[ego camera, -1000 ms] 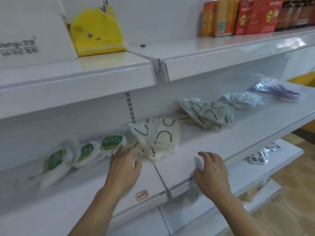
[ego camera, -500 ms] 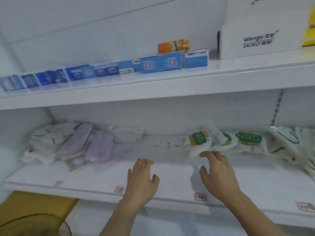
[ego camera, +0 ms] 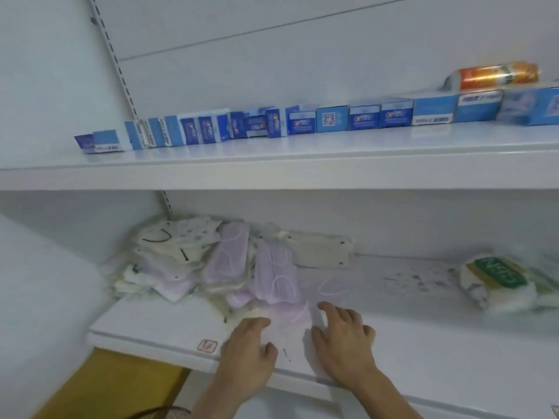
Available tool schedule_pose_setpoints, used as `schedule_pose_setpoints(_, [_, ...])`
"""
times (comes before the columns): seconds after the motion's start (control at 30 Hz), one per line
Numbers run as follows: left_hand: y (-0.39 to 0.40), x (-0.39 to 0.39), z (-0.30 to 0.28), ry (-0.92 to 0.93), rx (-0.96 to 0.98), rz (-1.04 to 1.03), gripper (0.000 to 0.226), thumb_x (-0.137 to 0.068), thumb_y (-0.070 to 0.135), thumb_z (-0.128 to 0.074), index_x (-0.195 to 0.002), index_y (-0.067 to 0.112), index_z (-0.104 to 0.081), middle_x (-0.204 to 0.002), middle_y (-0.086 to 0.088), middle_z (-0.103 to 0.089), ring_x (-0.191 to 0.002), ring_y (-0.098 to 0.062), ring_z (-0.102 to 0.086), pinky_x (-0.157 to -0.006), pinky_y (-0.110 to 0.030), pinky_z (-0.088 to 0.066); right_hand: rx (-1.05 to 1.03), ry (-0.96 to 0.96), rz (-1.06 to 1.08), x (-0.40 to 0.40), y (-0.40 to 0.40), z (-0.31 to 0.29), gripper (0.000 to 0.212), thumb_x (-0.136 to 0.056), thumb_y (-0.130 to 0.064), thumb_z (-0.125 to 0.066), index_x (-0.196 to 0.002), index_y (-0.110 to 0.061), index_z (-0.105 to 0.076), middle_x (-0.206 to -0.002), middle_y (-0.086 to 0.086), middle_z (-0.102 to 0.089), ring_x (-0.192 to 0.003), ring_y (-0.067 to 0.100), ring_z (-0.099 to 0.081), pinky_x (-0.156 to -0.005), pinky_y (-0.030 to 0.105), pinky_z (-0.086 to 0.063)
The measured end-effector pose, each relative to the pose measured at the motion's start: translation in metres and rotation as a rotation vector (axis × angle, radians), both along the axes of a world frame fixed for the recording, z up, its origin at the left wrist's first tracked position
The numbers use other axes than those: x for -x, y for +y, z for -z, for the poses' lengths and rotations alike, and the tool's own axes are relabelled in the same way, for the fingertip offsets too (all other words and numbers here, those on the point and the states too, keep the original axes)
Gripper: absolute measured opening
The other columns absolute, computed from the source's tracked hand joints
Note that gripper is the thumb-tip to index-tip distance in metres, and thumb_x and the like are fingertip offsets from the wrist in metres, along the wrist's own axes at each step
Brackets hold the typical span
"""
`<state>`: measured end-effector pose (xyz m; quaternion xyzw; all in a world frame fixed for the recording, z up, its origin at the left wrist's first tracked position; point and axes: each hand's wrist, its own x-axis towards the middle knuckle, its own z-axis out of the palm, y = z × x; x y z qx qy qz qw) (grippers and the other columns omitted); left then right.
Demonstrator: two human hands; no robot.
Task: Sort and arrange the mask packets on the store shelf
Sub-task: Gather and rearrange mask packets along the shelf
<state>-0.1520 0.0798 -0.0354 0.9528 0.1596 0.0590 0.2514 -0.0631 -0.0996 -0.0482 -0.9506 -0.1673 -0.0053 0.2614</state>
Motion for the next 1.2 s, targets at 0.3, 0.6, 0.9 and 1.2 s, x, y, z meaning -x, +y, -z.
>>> schedule_pose_setpoints(0.3, [0.017,-0.060,-0.006,-0.310,0.670,-0.443,0.016,-0.083,0.014,-0.069,-0.089,0.005,-0.057,-0.082,-0.017,-0.066,-0.070,-0.025,-0.061,-0.065,-0.036,-0.047,0.111,0.027,0.098,-0.013,0.040,0.007,0.050,-0.085,-0.069,-0.048,-0.130,-0.048,-0.052,-0.150,-0.014,-0.038,-0.144,0.018,-0.026,-0.108,0.043,-0.028])
schedule_pose_setpoints(0.6, [0.022,-0.111,0.021,-0.245,0.620,-0.373,0.055,-0.062,0.046,-0.078,-0.104,0.034,-0.043,-0.095,0.002,-0.063,-0.071,-0.023,-0.071,-0.064,-0.045,-0.061,-0.057,-0.071,0.195,-0.024,0.024,0.023,0.031,-0.064,-0.056,-0.053,-0.084,-0.035,-0.062,-0.110,-0.019,-0.060,-0.115,0.015,-0.056,-0.082,0.038,-0.045])
schedule_pose_setpoints(0.9, [0.020,-0.067,0.013,-0.364,0.687,-0.131,0.057,-0.086,-0.010,-0.064,-0.124,0.033,-0.058,-0.111,0.000,-0.069,-0.085,-0.004,-0.070,-0.066,-0.022,-0.058,-0.053,-0.024,0.136,-0.035,0.037,0.010,0.081,-0.075,-0.082,-0.033,-0.146,-0.044,-0.033,-0.150,-0.021,-0.039,-0.145,0.015,-0.026,-0.105,0.045,-0.029])
schedule_pose_setpoints(1.2, [-0.006,-0.066,0.036,-0.332,0.048,-0.011,0.048,-0.077,0.020,-0.067,-0.124,0.026,-0.061,-0.124,0.005,-0.062,-0.109,-0.014,-0.061,-0.089,-0.026,-0.049,-0.078,-0.078,0.124,-0.031,0.030,0.019,0.065,-0.064,-0.061,-0.052,-0.125,-0.039,-0.059,-0.126,-0.017,-0.063,-0.128,0.018,-0.054,-0.094,0.044,-0.041])
